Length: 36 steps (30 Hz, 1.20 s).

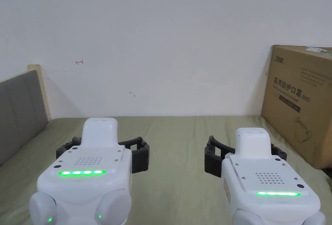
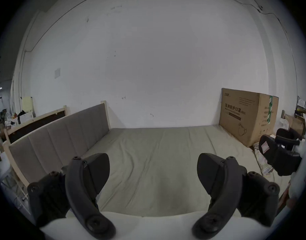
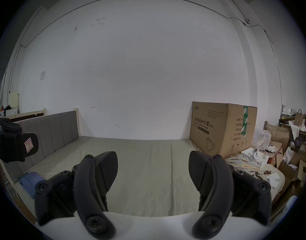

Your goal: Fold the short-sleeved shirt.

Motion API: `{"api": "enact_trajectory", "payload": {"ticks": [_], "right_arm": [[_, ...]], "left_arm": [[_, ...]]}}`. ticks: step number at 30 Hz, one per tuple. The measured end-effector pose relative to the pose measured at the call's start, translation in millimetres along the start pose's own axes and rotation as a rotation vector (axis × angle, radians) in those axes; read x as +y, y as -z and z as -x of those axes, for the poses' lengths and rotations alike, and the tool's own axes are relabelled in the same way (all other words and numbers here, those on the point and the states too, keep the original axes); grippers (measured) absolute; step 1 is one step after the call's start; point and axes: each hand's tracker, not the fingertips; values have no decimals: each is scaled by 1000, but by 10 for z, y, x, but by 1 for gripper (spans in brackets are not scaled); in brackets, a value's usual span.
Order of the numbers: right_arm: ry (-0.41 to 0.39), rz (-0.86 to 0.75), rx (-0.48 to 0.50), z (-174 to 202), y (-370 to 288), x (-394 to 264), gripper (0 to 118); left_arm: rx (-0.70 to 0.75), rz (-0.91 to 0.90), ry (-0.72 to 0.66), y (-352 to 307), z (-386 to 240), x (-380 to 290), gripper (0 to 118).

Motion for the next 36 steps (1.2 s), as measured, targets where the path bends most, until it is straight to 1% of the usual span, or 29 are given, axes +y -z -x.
{"api": "enact_trajectory", "payload": {"ticks": [3,7,13,24,26,30,36], "right_arm": [[10,1,2,-23,-4,18,91],[19,-1,-1,-51,2,25,91],[19,1,-6,-84,-18,26,91],[34,5,-11,-116,-7,33,91],[33,5,-11,-117,-4,31,91],[31,5,-12,-118,-4,33,91],[31,8,-15,-132,-7,18,91]], "left_arm": [[15,-22,52,-15,-47,-17,106],[20,-40,68,-39,-85,-9,106],[10,-21,35,-47,-84,31,106],[24,-26,81,-38,-121,-49,106],[1,-64,74,-73,-104,-59,106],[-12,-76,77,-101,-98,-52,106],[-21,-63,64,-93,-87,-62,106]]}}
